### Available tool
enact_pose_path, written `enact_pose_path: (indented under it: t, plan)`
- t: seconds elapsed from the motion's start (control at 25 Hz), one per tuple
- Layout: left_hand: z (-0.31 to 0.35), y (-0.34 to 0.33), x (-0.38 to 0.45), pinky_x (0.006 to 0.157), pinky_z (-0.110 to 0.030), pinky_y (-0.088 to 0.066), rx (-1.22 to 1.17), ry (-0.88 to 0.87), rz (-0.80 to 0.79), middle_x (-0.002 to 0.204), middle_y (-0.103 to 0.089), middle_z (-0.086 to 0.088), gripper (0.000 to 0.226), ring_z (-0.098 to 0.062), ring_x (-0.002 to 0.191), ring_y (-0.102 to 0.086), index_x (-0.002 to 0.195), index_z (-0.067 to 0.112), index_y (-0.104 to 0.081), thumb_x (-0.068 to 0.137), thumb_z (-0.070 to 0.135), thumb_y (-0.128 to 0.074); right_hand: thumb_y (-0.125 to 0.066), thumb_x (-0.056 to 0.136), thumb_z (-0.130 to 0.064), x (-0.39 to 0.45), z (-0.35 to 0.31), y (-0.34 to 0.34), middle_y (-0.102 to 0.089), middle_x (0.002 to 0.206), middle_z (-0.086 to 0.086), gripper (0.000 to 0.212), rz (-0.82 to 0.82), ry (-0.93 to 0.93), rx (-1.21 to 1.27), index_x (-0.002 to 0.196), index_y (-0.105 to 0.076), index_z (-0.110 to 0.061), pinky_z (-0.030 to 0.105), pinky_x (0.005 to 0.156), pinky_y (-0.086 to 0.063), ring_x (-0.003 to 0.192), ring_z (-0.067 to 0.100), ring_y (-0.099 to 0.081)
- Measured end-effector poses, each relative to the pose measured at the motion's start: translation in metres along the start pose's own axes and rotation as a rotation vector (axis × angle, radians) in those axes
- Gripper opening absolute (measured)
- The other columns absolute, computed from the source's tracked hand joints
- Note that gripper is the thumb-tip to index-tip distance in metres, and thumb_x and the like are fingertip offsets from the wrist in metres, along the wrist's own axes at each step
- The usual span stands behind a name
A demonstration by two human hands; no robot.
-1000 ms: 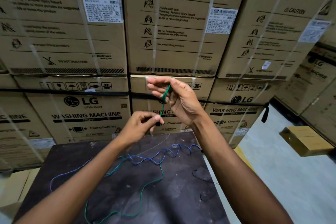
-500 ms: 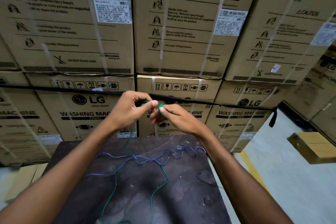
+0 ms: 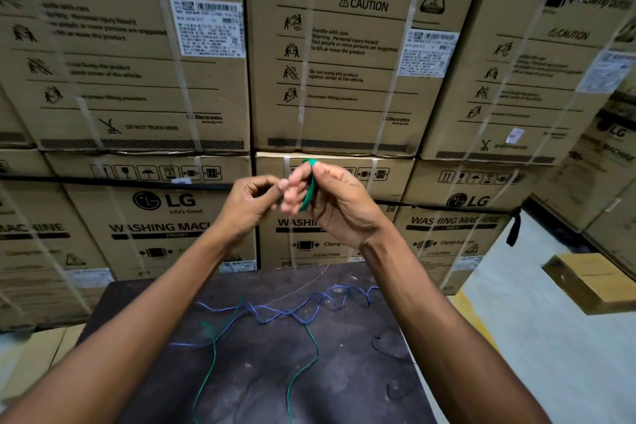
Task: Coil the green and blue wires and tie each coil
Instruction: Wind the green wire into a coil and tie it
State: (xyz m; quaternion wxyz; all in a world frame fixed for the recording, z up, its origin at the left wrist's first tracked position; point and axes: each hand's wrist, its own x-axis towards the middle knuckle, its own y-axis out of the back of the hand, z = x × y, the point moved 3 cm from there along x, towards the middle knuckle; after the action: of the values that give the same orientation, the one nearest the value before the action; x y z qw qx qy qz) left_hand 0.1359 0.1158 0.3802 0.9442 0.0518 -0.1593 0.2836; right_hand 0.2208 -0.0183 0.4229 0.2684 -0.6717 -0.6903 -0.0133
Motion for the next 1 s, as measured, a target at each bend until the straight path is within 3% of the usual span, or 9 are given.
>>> enact_pose_path:
  t: [0.12, 0.28, 0.44, 0.56, 0.68, 0.76, 0.88, 1.0]
  plan:
    - [-0.01, -0.011, -0.016, 0.044, -0.008, -0.027, 0.095, 0.023, -0.044, 0.05, -0.056, 0.013, 0.022, 0.003, 0.042, -0.042, 0.085, 0.003, -0.071, 0.101, 0.009, -0.056, -0.031, 0.109, -0.018, 0.016, -0.01, 0.005, -0.075, 0.105, 0.018, 0.041, 0.123, 0.107, 0.042, 0.112, -0.066, 0.002, 0.031, 0.088, -0.06, 0.098, 0.027, -0.074]
    - [-0.006, -0.012, -0.033, 0.053, -0.01, -0.033, 0.216, -0.076, -0.157, 0.054, -0.06, 0.014, 0.024, 0.0, 0.05, -0.043, 0.088, -0.01, -0.072, 0.1, 0.003, -0.056, -0.025, 0.112, -0.015, 0.032, -0.006, 0.019, -0.069, 0.121, 0.022, 0.042, 0.199, 0.177, -0.092, 0.119, -0.062, 0.005, 0.038, 0.103, -0.053, 0.113, 0.031, -0.068]
    - [0.013, 0.0, -0.036, 0.053, -0.015, -0.034, 0.304, -0.091, -0.218, 0.057, -0.061, 0.008, 0.021, -0.002, 0.054, -0.046, 0.085, 0.001, -0.077, 0.098, 0.007, -0.062, -0.03, 0.112, -0.016, 0.032, 0.012, 0.029, -0.066, 0.129, 0.024, 0.04, 0.27, 0.185, -0.297, 0.119, -0.064, 0.004, 0.042, 0.107, -0.049, 0.122, 0.034, -0.063]
    - [0.033, 0.009, -0.035, 0.055, -0.014, -0.038, 0.394, -0.156, -0.199, 0.06, -0.067, 0.013, 0.021, 0.001, 0.055, -0.055, 0.077, 0.01, -0.076, 0.096, 0.007, -0.067, -0.035, 0.111, -0.012, 0.026, 0.012, 0.037, -0.069, 0.125, 0.022, 0.038, 0.302, 0.158, -0.718, 0.12, -0.066, 0.008, 0.04, 0.106, -0.051, 0.12, 0.03, -0.066]
    - [0.055, 0.024, -0.025, 0.061, -0.032, -0.048, 0.468, -0.258, -0.124, 0.071, -0.074, -0.003, 0.018, -0.022, 0.063, -0.065, 0.077, 0.023, -0.076, 0.093, 0.021, -0.071, -0.038, 0.109, -0.017, 0.02, 0.012, 0.041, -0.074, 0.112, 0.019, 0.04, 0.215, 0.035, -0.941, 0.113, -0.071, 0.004, 0.038, 0.099, -0.055, 0.107, 0.03, -0.071]
    - [0.068, 0.031, -0.014, 0.068, -0.024, -0.053, 0.491, -0.303, -0.098, 0.077, -0.077, -0.001, 0.013, -0.011, 0.071, -0.07, 0.081, 0.021, -0.077, 0.093, 0.018, -0.073, -0.036, 0.11, -0.018, 0.012, 0.013, 0.037, -0.074, 0.109, 0.021, 0.042, 0.143, -0.084, -0.908, 0.11, -0.071, 0.006, 0.043, 0.096, -0.056, 0.1, 0.031, -0.072]
    - [0.079, 0.034, 0.008, 0.071, -0.015, -0.051, 0.516, -0.347, -0.079, 0.076, -0.077, 0.008, 0.009, 0.0, 0.072, -0.068, 0.083, 0.009, -0.078, 0.089, 0.015, -0.074, -0.028, 0.112, -0.014, 0.005, 0.012, 0.02, -0.07, 0.102, 0.028, 0.047, 0.019, -0.197, -0.72, 0.107, -0.063, 0.018, 0.038, 0.084, -0.056, 0.09, 0.033, -0.068]
    - [0.072, 0.032, 0.023, 0.068, -0.011, -0.046, 0.419, -0.288, -0.085, 0.071, -0.074, 0.015, 0.008, 0.006, 0.068, -0.062, 0.079, 0.015, -0.077, 0.086, 0.017, -0.075, -0.026, 0.112, -0.013, 0.008, 0.007, 0.005, -0.069, 0.099, 0.027, 0.046, -0.077, -0.191, -0.603, 0.101, -0.063, 0.011, 0.034, 0.078, -0.055, 0.084, 0.03, -0.068]
